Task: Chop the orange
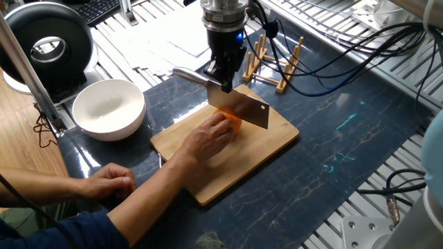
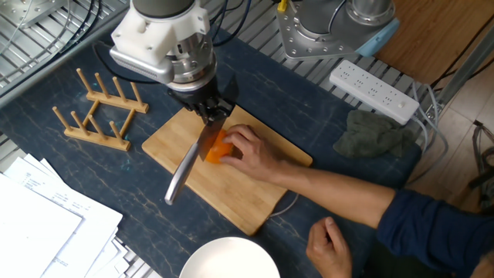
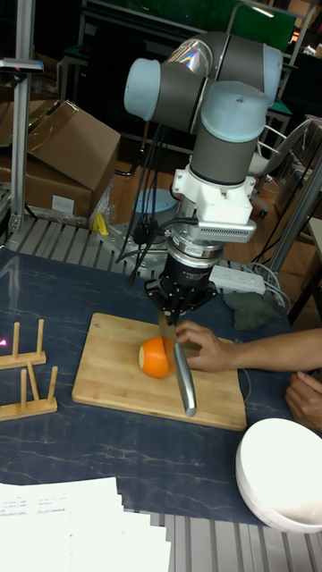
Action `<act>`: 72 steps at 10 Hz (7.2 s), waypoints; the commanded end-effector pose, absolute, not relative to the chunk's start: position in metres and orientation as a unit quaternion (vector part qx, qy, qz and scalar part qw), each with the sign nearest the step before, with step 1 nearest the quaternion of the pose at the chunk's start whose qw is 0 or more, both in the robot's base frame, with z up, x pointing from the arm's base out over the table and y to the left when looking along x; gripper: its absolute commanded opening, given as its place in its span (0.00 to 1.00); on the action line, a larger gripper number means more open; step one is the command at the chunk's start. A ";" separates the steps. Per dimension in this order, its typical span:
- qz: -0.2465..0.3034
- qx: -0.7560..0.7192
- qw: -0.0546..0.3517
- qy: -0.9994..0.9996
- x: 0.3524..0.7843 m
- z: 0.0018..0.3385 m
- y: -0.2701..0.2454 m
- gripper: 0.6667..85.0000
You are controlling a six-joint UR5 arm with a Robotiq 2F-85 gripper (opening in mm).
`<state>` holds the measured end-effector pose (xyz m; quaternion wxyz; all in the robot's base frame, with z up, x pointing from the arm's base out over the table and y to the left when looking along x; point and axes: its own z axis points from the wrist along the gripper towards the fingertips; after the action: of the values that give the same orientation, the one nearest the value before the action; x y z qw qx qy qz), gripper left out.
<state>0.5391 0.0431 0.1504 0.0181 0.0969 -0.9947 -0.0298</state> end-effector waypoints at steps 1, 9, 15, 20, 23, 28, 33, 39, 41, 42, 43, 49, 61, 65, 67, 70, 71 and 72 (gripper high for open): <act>-0.032 0.092 0.019 -0.995 0.537 0.156 0.042 0.01; -0.025 0.069 0.011 -0.997 0.546 0.145 0.045 0.01; -0.029 0.061 0.007 -0.998 0.549 0.142 0.048 0.01; -0.032 0.056 0.000 -0.998 0.552 0.132 0.050 0.01; -0.037 0.055 -0.006 -0.998 0.553 0.124 0.051 0.01; -0.038 0.056 -0.011 -0.998 0.555 0.117 0.050 0.01; -0.043 0.054 -0.013 -0.998 0.558 0.114 0.051 0.01; -0.047 0.055 -0.008 -0.997 0.550 0.110 0.048 0.01; -0.043 0.056 -0.001 -0.997 0.545 0.113 0.045 0.01; -0.040 0.056 0.003 -0.998 0.541 0.115 0.044 0.01; -0.037 0.054 0.003 -0.998 0.537 0.116 0.044 0.01; -0.041 0.065 -0.003 -0.997 0.528 0.110 0.038 0.01; -0.039 0.067 -0.023 -0.997 0.525 0.096 0.033 0.01; -0.040 0.069 -0.025 -0.997 0.523 0.093 0.031 0.01; -0.040 0.068 -0.028 -0.997 0.523 0.090 0.031 0.01; -0.041 0.068 -0.029 -0.996 0.523 0.090 0.031 0.01; -0.041 0.068 -0.030 -0.996 0.522 0.089 0.031 0.01; -0.041 0.068 -0.031 -0.996 0.523 0.088 0.030 0.01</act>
<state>0.5218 0.0288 0.0882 -0.0272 0.0707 -0.9965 -0.0348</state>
